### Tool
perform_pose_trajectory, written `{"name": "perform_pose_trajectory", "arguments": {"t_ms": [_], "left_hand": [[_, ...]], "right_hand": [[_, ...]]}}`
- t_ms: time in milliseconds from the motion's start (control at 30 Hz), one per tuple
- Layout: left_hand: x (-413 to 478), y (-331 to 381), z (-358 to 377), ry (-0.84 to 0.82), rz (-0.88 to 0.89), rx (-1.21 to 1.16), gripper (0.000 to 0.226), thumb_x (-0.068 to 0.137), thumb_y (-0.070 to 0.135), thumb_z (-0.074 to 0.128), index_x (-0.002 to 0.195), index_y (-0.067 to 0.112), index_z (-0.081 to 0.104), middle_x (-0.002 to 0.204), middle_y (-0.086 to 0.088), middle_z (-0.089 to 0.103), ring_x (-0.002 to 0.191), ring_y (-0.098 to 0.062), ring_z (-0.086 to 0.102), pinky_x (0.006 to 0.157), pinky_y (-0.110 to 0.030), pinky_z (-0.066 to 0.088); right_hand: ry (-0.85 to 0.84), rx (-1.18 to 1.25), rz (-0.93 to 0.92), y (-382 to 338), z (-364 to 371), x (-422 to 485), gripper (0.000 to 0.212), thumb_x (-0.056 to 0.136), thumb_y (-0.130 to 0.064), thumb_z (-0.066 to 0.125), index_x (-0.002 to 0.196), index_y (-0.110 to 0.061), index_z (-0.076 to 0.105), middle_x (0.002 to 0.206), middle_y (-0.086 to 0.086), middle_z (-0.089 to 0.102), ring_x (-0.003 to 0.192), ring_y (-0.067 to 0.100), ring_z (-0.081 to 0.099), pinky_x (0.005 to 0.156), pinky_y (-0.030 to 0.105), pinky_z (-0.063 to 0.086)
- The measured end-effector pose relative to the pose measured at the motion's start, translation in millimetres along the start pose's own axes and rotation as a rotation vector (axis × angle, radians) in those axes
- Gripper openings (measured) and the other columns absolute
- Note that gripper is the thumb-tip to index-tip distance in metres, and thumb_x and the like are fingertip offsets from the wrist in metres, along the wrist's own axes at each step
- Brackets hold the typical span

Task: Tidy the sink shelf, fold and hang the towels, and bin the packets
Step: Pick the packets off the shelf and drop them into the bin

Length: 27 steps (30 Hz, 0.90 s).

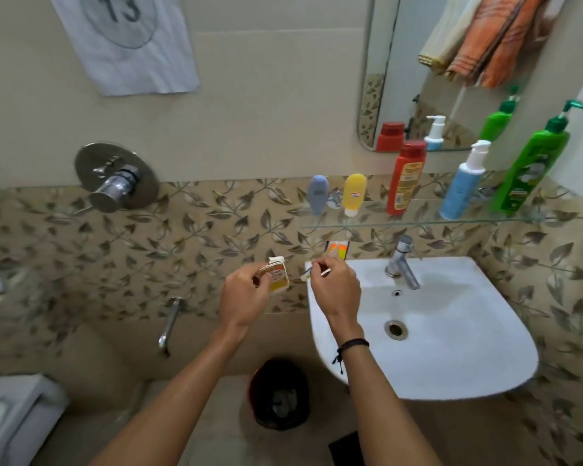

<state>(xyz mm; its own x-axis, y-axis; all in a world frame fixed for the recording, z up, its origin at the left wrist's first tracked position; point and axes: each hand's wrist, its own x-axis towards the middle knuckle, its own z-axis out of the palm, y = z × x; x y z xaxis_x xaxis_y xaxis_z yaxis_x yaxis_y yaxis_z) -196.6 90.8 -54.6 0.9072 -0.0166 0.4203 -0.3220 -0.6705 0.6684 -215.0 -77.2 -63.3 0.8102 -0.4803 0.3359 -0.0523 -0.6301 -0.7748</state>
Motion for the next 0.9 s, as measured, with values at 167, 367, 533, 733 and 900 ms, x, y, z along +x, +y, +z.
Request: {"name": "perform_pose_trajectory", "arguments": {"t_ms": [167, 367, 533, 733, 900], "left_hand": [[-5.2, -49.6, -20.9, -0.011, -0.225, 0.001, 0.019, 0.089, 0.012, 0.069, 0.105, 0.013, 0.080, 0.092, -0.010, 0.080, 0.086, -0.028, 0.072, 0.070, -0.028, 0.047], [-6.8, -106.0, -2.4, -0.102, -0.493, 0.044, 0.022, 0.091, 0.025, 0.065, 0.106, 0.017, 0.080, 0.102, -0.017, 0.078, 0.100, -0.039, 0.069, 0.078, -0.039, 0.053], [-3.8, -152.4, 25.6, -0.153, -0.602, 0.125, 0.023, 0.094, 0.019, 0.060, 0.099, 0.009, 0.080, 0.098, -0.019, 0.076, 0.096, -0.041, 0.068, 0.069, -0.032, 0.042], [2.1, -201.4, 74.1, -0.174, -0.748, 0.153, 0.028, 0.093, 0.028, 0.065, 0.104, 0.006, 0.078, 0.099, -0.027, 0.074, 0.098, -0.045, 0.068, 0.072, -0.038, 0.048], [-8.1, -239.7, 118.4, -0.272, -0.800, 0.158, 0.027, 0.092, 0.030, 0.062, 0.103, 0.012, 0.078, 0.099, -0.021, 0.075, 0.098, -0.042, 0.069, 0.072, -0.038, 0.051]], "right_hand": [[-0.221, -0.096, -0.030, -21.1, 47.6, -30.3, 0.018, 0.092, -0.022, 0.051, 0.108, -0.027, 0.059, 0.089, 0.005, 0.071, 0.083, 0.031, 0.065, 0.065, 0.038, 0.052], [-0.333, -0.202, -0.028, -14.0, 97.0, -35.2, 0.024, 0.091, -0.016, 0.048, 0.113, -0.026, 0.042, 0.090, 0.007, 0.070, 0.081, 0.035, 0.065, 0.065, 0.043, 0.054], [-0.415, -0.304, -0.039, 16.1, 142.8, -29.5, 0.036, 0.087, -0.010, 0.052, 0.120, -0.024, 0.044, 0.092, 0.006, 0.071, 0.084, 0.035, 0.067, 0.059, 0.036, 0.042], [-0.506, -0.438, -0.062, 73.7, 200.5, -31.6, 0.044, 0.086, -0.010, 0.052, 0.128, -0.020, 0.044, 0.090, 0.009, 0.071, 0.083, 0.037, 0.069, 0.060, 0.038, 0.044], [-0.536, -0.457, 0.085, 120.8, 242.7, -38.8, 0.030, 0.090, -0.012, 0.052, 0.120, -0.015, 0.047, 0.092, 0.013, 0.071, 0.086, 0.039, 0.069, 0.060, 0.038, 0.041]]}}
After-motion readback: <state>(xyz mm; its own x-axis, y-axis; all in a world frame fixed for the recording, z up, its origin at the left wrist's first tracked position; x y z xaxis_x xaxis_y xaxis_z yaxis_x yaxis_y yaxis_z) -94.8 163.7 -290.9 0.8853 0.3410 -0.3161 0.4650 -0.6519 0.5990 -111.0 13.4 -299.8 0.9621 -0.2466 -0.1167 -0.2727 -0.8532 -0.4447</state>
